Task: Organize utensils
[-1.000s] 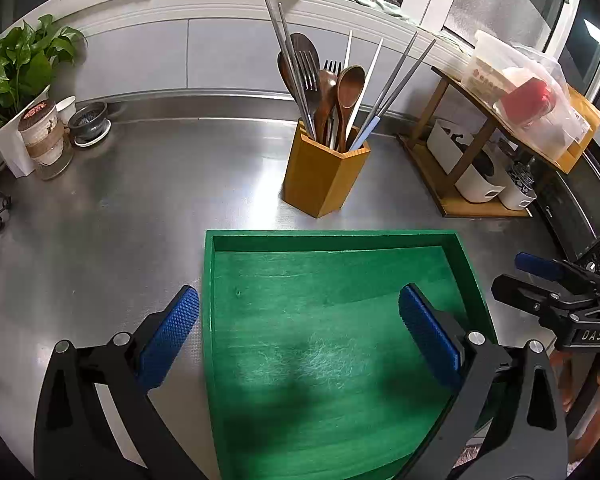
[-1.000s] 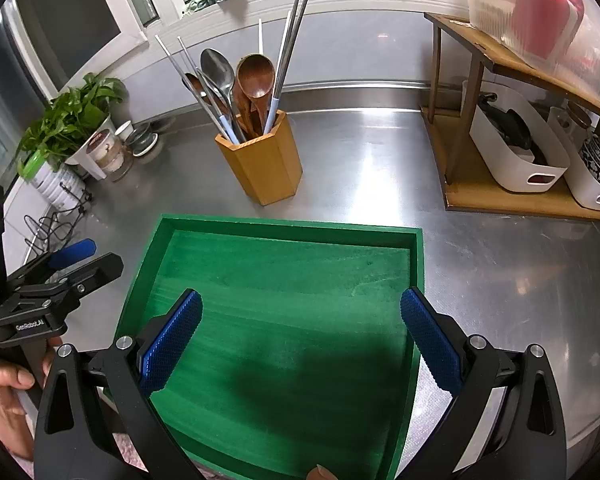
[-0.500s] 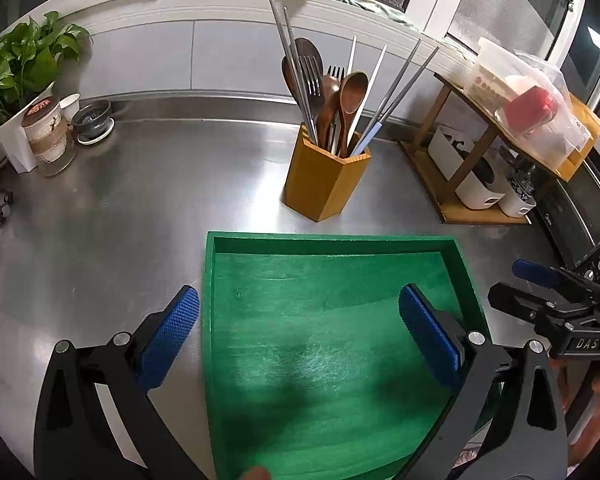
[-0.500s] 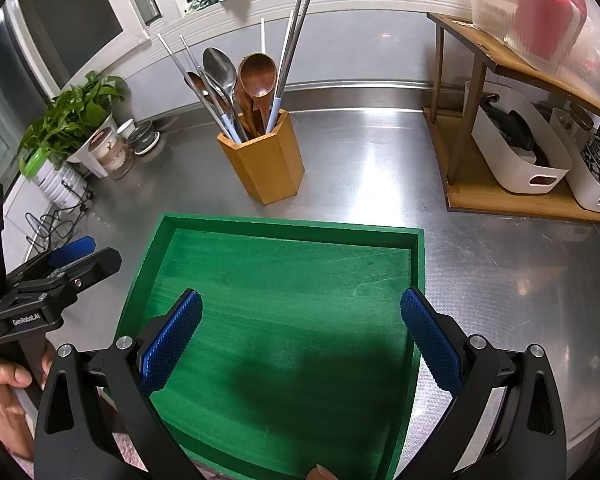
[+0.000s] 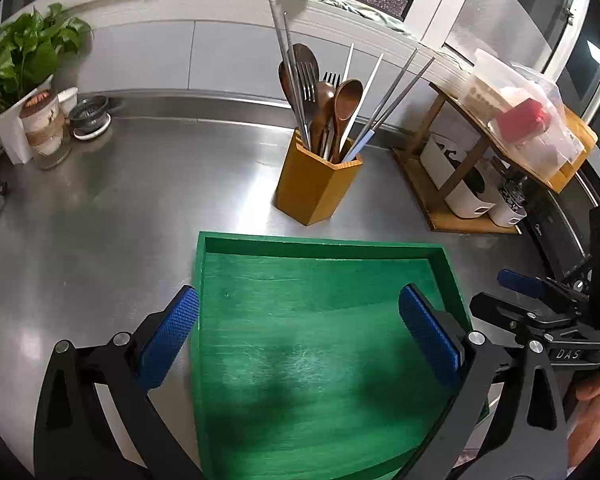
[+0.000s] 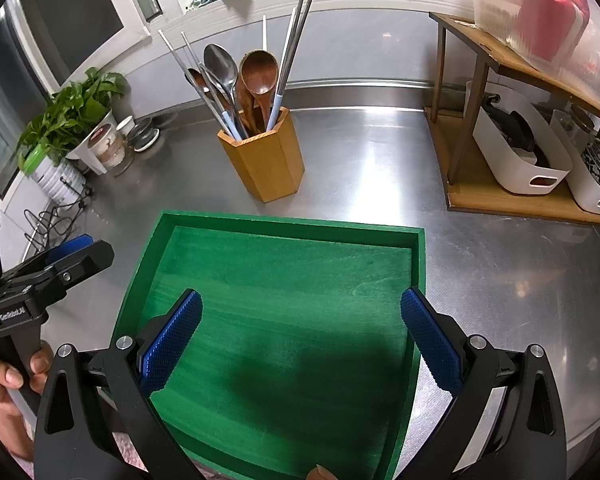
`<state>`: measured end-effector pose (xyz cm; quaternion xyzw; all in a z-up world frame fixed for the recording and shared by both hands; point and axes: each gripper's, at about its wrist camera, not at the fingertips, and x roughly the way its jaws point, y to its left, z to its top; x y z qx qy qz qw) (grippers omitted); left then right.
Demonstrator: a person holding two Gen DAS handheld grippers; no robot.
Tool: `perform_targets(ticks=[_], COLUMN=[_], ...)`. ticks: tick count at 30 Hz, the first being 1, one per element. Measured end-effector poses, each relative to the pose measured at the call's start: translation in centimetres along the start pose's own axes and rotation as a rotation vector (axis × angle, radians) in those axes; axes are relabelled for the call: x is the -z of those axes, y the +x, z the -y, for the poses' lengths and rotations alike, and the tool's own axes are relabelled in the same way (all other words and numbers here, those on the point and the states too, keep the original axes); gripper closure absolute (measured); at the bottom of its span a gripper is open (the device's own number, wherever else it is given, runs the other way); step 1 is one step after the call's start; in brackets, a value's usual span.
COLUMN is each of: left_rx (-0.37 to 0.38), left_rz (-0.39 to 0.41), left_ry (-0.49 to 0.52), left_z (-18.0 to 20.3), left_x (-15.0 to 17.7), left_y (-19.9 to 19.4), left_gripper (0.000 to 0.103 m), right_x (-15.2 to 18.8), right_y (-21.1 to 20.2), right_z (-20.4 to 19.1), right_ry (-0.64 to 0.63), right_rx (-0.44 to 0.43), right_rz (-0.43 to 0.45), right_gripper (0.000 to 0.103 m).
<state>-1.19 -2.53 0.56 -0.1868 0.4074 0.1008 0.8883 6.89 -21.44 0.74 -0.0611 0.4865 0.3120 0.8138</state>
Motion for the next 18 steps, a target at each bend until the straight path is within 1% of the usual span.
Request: perform_targets(ticks=[7, 13, 18], left_rx=[0.008, -0.012, -0.026], left_rz=[0.004, -0.014, -0.013], left_ry=[0.002, 0.010, 0.019], left_z=[-0.18, -0.07, 0.03], left_x=[0.07, 0.11, 0.04], left_y=[-0.19, -0.08, -0.25], left_gripper=[0.008, 0.008, 0.008], right_x=[0.16, 0.13, 0.12], right_y=[-0.11, -0.23, -0.38], right_z=[-0.10, -0.18, -0.41], right_ry=[0.000, -0.004, -0.006], right_rx=[-0.004, -0.005, -0.005], right_rz=[0.001, 0.001, 0.003], right_gripper=[0.004, 0.004, 0.004])
